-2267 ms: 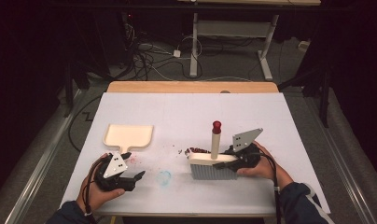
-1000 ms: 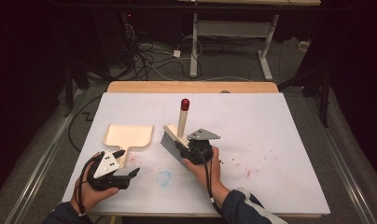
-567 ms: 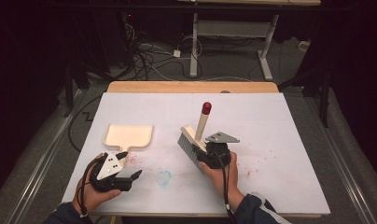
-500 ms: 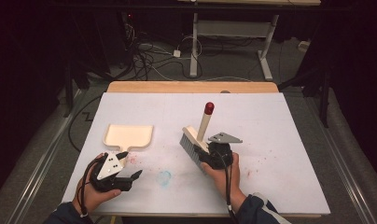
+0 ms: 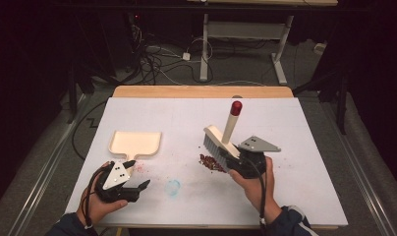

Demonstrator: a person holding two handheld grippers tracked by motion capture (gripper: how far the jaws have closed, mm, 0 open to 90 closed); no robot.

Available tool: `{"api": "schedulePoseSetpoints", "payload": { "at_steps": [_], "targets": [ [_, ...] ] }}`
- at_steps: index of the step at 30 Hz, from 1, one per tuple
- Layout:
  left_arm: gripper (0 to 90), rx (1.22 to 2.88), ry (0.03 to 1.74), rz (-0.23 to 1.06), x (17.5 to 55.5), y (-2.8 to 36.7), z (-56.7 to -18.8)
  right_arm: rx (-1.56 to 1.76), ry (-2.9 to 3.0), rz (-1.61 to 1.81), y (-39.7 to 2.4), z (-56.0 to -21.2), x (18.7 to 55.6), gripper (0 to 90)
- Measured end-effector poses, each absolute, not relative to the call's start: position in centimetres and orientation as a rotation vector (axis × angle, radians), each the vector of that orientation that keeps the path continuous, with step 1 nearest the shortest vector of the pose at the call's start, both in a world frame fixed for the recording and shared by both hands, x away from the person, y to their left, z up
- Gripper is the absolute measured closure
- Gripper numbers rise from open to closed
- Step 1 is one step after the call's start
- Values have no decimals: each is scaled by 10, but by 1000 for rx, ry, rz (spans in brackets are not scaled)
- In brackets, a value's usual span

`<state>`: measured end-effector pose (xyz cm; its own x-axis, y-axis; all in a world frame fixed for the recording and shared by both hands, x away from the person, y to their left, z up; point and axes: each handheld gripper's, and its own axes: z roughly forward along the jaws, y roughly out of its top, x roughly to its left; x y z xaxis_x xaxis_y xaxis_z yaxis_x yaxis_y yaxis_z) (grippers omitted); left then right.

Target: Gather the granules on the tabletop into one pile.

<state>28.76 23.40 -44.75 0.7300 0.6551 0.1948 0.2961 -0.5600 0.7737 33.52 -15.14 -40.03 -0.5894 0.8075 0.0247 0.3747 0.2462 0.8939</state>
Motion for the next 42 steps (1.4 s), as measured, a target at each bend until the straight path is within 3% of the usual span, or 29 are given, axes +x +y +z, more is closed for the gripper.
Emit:
{"api": "schedulePoseSetpoints", "payload": {
  "at_steps": [15,23,36,42],
  "targets": [
    [211,2195,704,605,289,230,-449,1179,1947,1019,-235,-419,343,676],
    [211,2194,701,598,289,229,-449,1178,1955,891,-208,-438,343,677],
    [211,2185,690,591,289,229,-448,1060,1955,890,-126,-451,338,674],
    [211,2174,713,550,291,228,-450,1056,1941,916,-114,-452,346,674]
  ]
}}
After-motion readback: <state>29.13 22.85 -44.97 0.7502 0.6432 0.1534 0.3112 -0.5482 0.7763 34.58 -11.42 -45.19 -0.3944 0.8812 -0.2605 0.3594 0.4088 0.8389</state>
